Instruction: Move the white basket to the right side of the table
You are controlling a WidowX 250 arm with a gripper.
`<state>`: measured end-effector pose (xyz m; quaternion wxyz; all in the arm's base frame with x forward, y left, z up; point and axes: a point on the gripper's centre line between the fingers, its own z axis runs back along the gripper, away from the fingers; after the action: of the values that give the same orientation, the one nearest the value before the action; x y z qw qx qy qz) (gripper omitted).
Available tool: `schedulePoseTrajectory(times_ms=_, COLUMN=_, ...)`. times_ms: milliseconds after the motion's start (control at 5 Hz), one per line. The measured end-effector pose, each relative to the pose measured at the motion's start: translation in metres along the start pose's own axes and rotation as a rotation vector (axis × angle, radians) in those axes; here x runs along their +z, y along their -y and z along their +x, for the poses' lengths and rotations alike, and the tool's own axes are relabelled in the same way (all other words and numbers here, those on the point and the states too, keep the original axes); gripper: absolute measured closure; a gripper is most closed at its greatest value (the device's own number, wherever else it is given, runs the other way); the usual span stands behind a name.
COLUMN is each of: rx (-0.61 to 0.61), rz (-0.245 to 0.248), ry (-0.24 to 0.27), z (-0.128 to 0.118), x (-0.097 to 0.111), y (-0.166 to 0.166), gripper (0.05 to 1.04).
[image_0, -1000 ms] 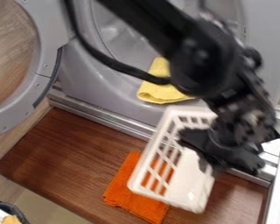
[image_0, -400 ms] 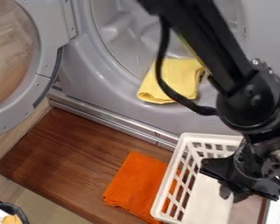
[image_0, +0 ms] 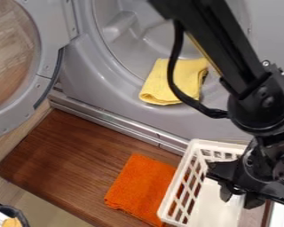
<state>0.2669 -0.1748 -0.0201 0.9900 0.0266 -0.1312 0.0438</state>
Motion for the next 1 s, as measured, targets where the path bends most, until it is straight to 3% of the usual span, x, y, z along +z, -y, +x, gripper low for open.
schedulePoseTrajectory(times_ms=200, rx=-0.007, rz=0.004, ry=0.017, z=0.005, x=0.002, y=0.003, gripper=0.168)
schedulePoseTrajectory(times_ms=400, rx=-0.045, rz=-0.007, ry=0.036, z=0.006, x=0.006, y=0.004, gripper=0.069)
schedulePoseTrajectory(times_ms=1000, rx=-0.104, rz=-0.051, ry=0.169, z=0.018, x=0.061, y=0.003, gripper=0.083)
